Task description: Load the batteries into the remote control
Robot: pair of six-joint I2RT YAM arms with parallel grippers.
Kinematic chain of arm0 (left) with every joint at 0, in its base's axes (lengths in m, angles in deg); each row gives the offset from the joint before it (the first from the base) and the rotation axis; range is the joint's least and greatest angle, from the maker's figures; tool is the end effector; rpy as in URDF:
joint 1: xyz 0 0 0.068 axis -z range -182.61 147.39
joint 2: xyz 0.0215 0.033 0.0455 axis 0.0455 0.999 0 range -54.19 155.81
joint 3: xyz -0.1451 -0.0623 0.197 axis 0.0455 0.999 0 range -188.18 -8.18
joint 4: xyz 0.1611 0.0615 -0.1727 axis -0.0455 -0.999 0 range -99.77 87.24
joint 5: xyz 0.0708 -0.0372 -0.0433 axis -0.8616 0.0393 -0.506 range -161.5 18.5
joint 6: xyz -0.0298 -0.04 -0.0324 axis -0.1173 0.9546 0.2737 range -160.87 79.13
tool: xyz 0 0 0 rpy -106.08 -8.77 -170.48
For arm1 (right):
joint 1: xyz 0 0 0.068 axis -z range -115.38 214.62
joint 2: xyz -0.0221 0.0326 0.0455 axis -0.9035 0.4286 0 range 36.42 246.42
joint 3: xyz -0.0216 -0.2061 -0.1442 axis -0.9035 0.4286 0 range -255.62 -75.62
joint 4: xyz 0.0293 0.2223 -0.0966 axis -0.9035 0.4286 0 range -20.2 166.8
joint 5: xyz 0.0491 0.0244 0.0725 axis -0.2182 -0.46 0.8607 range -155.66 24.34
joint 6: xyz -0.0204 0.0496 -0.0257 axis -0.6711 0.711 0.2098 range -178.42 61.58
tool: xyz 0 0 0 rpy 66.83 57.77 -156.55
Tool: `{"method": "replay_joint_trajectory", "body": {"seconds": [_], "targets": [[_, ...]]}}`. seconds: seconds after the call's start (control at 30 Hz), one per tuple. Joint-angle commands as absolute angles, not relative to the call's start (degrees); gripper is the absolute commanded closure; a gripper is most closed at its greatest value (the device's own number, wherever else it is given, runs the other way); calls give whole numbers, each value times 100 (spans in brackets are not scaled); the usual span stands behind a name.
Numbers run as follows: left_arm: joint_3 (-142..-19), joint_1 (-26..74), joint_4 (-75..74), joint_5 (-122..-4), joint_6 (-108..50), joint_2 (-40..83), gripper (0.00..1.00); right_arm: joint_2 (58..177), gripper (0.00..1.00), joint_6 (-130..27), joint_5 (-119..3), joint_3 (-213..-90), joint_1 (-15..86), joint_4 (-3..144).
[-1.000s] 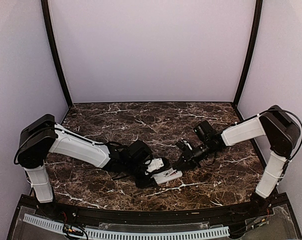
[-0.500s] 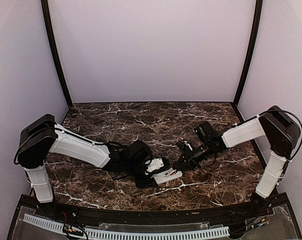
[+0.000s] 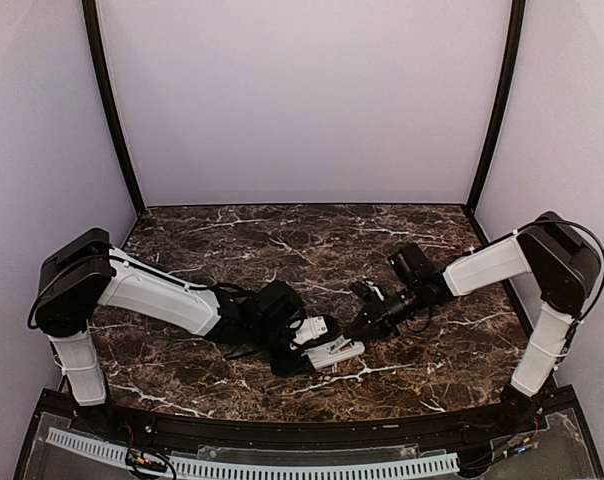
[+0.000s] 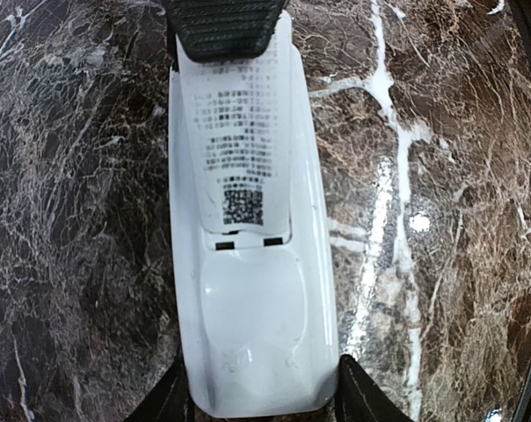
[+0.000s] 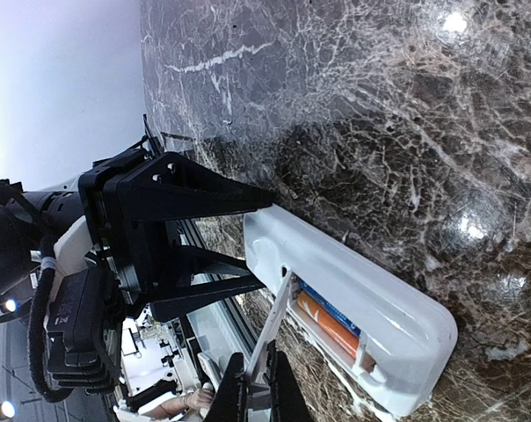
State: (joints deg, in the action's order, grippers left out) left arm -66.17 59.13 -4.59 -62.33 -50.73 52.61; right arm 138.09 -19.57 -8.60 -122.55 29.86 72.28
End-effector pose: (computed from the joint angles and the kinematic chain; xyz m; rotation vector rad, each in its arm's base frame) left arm 0.1636 -0.3192 0.1248 1.5392 2.0099 -0.5783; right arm 0.2270 0.2021 0.1190 0.3137 -2.5397 -1.5453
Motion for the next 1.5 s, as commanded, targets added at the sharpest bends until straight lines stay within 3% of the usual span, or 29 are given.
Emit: {"method": "replay_joint_trajectory", "body": {"seconds": [0.0,0.47,0.87,1.47], "targets": [[-6398,5953,-1129,-5953,-5019,5517,92,13726,100,-2266,-1005,-12354,2867,7407],[-6399,5953,-1129,-5954,-5018,5510,92,13529,100,-2510,-948,-12505,2867,7799],[-6390,5953,-1121,-5963,-5009,5507,92,13831,100,-2229,-1066,-12306,2867,7130],[-6379,5957,-1107,-5960,-5009,5506,92,13781,100,-2833,-1275,-12418,2942,8035]]}}
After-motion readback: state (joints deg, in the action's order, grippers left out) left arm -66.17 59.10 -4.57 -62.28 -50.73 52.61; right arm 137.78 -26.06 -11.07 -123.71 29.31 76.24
